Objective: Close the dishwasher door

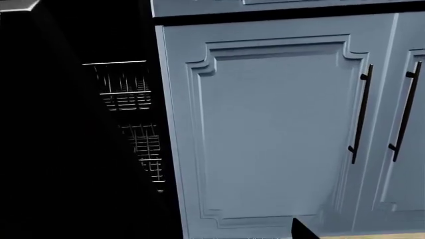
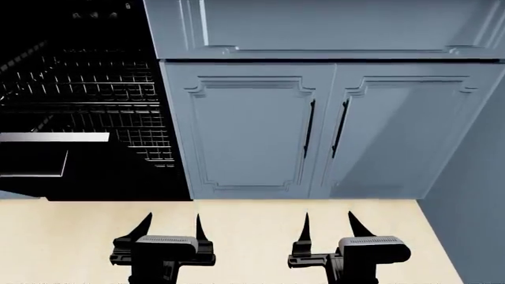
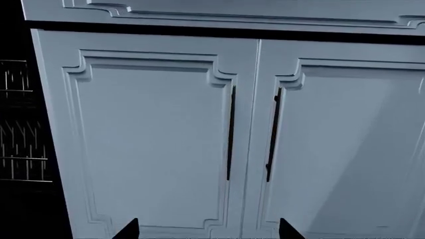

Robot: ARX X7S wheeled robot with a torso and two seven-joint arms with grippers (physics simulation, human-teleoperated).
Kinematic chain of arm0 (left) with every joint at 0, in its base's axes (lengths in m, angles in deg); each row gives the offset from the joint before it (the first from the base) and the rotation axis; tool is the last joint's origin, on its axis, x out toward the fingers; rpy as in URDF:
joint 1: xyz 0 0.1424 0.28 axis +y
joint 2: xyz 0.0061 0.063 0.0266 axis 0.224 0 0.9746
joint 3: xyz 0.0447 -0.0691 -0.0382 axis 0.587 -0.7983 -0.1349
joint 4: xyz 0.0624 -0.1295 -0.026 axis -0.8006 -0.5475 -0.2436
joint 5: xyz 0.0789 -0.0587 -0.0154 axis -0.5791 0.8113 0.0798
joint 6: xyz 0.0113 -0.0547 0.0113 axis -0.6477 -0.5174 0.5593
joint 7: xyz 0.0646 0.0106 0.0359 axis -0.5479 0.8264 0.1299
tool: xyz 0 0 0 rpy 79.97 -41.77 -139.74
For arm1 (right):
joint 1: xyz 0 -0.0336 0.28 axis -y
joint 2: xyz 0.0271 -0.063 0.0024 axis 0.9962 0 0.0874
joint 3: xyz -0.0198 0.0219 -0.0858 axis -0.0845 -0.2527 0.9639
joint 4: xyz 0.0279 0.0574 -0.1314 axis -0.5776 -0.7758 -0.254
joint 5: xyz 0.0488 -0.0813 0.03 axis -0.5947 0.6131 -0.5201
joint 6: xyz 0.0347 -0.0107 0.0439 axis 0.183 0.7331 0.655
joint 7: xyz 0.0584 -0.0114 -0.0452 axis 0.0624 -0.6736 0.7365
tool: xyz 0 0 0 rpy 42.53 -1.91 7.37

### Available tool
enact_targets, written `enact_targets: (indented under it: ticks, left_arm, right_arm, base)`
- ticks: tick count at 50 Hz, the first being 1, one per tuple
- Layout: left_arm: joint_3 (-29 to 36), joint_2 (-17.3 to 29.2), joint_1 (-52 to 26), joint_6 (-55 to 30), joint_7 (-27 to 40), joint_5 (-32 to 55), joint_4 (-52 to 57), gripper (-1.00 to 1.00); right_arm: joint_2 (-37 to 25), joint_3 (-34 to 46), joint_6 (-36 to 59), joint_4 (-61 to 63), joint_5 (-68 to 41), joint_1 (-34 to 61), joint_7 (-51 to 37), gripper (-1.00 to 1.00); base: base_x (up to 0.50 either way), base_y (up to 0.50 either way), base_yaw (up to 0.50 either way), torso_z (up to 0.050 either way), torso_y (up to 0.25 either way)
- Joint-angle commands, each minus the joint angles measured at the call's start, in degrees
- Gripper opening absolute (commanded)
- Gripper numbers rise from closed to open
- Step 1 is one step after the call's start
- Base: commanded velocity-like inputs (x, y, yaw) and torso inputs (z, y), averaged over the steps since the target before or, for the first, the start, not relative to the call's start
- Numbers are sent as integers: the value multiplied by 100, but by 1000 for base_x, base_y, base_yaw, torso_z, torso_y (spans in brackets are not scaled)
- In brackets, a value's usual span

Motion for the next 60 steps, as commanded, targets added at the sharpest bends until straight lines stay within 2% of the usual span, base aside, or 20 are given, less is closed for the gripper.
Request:
enact_targets:
  ticks: [1, 60]
  left_arm:
    - [38, 26, -6, 1, 30, 21, -3, 100]
    - [202, 146, -13, 24, 162, 149, 13, 100]
  right_arm:
    - [-28, 36, 1, 21, -13, 6, -40, 100]
    - [-155, 210, -54, 0, -113, 28, -164, 100]
  base:
    - [0, 0, 0, -50, 0]
    - [0, 0, 0, -50, 0]
